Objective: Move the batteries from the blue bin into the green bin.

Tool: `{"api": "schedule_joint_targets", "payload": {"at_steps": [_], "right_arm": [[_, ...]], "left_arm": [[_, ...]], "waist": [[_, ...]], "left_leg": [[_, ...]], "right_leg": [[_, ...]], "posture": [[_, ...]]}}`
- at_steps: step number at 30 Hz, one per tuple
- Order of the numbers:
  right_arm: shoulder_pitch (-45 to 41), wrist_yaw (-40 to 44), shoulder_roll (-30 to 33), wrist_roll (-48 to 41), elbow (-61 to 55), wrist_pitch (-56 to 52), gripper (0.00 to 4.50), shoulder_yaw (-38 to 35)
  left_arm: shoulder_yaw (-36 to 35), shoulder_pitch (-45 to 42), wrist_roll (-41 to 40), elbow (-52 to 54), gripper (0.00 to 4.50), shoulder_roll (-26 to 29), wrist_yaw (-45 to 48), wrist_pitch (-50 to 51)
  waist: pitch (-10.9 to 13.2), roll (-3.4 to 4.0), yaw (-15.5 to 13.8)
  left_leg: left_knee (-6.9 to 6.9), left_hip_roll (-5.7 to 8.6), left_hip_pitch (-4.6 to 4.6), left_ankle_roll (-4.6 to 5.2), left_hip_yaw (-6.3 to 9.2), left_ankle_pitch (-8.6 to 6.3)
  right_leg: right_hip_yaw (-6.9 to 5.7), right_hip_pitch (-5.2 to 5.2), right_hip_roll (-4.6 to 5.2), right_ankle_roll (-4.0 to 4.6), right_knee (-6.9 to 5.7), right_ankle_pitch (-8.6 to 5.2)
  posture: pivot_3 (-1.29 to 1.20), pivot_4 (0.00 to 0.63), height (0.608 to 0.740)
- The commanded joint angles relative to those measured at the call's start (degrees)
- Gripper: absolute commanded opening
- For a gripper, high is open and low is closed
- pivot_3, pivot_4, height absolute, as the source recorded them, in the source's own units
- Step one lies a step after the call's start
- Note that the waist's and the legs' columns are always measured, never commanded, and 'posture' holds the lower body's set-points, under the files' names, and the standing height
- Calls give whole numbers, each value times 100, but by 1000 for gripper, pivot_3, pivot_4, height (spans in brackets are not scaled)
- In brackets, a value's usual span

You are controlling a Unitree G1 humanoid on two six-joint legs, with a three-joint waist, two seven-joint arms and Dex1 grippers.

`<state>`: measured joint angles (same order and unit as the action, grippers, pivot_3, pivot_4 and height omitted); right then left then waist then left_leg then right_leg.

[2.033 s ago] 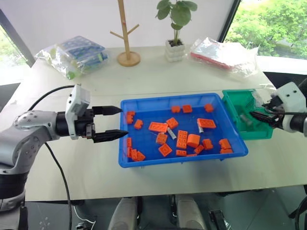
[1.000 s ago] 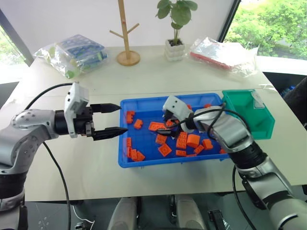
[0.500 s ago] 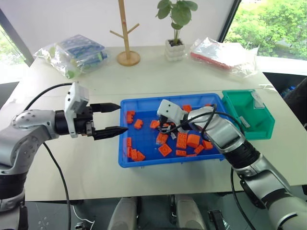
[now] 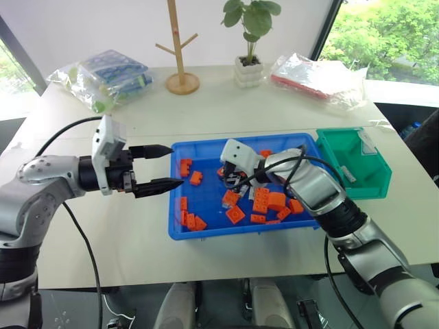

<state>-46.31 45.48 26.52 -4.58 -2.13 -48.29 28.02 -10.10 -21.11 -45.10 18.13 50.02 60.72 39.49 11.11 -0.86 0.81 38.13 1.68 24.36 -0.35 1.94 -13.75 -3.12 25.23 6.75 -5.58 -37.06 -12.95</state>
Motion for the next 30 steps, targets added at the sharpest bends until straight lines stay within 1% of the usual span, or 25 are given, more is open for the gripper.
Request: {"api": "schedule_joint_targets", "payload": {"at_steps": [1, 4, 7, 11, 14, 18, 22, 25, 26, 28, 29, 30], "right_arm": [[-288, 116, 103, 27, -71, 174, 887, -280], [-433, 705, 671, -125, -235, 536, 887, -519], [-583, 1326, 1207, -116, -27, 1138, 887, -572], [-758, 2055, 1604, 18, 487, 2084, 887, -516], [-715, 2589, 1730, 109, 771, 2939, 887, -427], [-546, 3012, 1706, 226, 919, 3614, 887, -347], [-374, 3201, 1614, 512, 1113, 4372, 887, -193], [-357, 3226, 1422, 653, 1341, 4604, 887, -130], [-370, 3214, 1358, 740, 1443, 4722, 1120, -97], [-382, 3189, 1271, 934, 1644, 5043, 1772, -29], [-376, 3191, 1241, 1019, 1740, 5207, 2219, 5], [-369, 3204, 1214, 1066, 1809, 5307, 2802, 22]], "left_arm": [[-96, -110, 12, 57, 4500, 0, -19, -92], [-99, -90, 24, 62, 4500, 10, 15, -92], [-75, -107, 33, 51, 4500, 7, 35, -88], [-22, -182, 58, 9, 4500, -19, 57, -92], [2, -238, 93, -31, 4500, -50, 77, -105], [7, -243, 115, -37, 4500, -68, 94, -118], [-22, -178, 102, 46, 4500, -73, 63, -109], [-38, -149, 90, 96, 4500, -66, 40, -96], [-51, -153, 82, 99, 4500, -57, 37, -88], [-72, -159, 71, 102, 4500, -41, 32, -74], [-84, -160, 65, 104, 4500, -35, 27, -67], [-93, -160, 59, 107, 4500, -31, 24, -60]], "waist": [[0, 0, -1], [1, 0, -26], [3, -2, -20], [3, -3, 20], [4, -3, 23], [5, -5, 7], [5, -6, -6], [6, -7, -4], [6, -7, -2], [6, -7, 0], [6, -7, -2], [6, -7, -2]], "left_leg": [[0, 0, 0, 0, 0, 0], [0, 1, 1, 0, 0, 0], [2, 4, 3, 0, -2, 0], [-1, -2, 0, 0, -7, 0], [-2, -5, -1, 0, -11, 0], [-1, -5, 0, 0, -11, 0], [-1, -5, 0, 0, -10, 0], [0, -5, 0, -1, -9, 0], [0, -5, 0, -1, -8, 0], [0, -5, -1, -1, -6, 0], [0, -4, -1, -1, -6, 1], [0, -4, -1, -1, -6, 1]], "right_leg": [[0, 0, 0, 0, 0, 0], [0, 0, 1, 0, 0, 0], [-1, -3, 2, -1, 6, 0], [-2, -3, -4, -1, 5, 0], [-2, -1, -8, 0, 4, 0], [-1, -2, -6, -1, 4, 0], [-1, -2, -5, -1, 4, 0], [0, -2, -4, 0, 5, 0], [0, -2, -4, 0, 4, 1], [0, -2, -4, 0, 4, 1], [0, -2, -4, 0, 4, 1], [0, -1, -4, 1, 3, 1]], "posture": [[0, 150, 692], [0, 150, 692], [0, 150, 692], [0, 150, 692], [0, 150, 692], [0, 150, 692], [0, 150, 692], [0, 150, 692], [0, 150, 692], [0, 150, 692], [0, 150, 692], [0, 150, 692]]}}
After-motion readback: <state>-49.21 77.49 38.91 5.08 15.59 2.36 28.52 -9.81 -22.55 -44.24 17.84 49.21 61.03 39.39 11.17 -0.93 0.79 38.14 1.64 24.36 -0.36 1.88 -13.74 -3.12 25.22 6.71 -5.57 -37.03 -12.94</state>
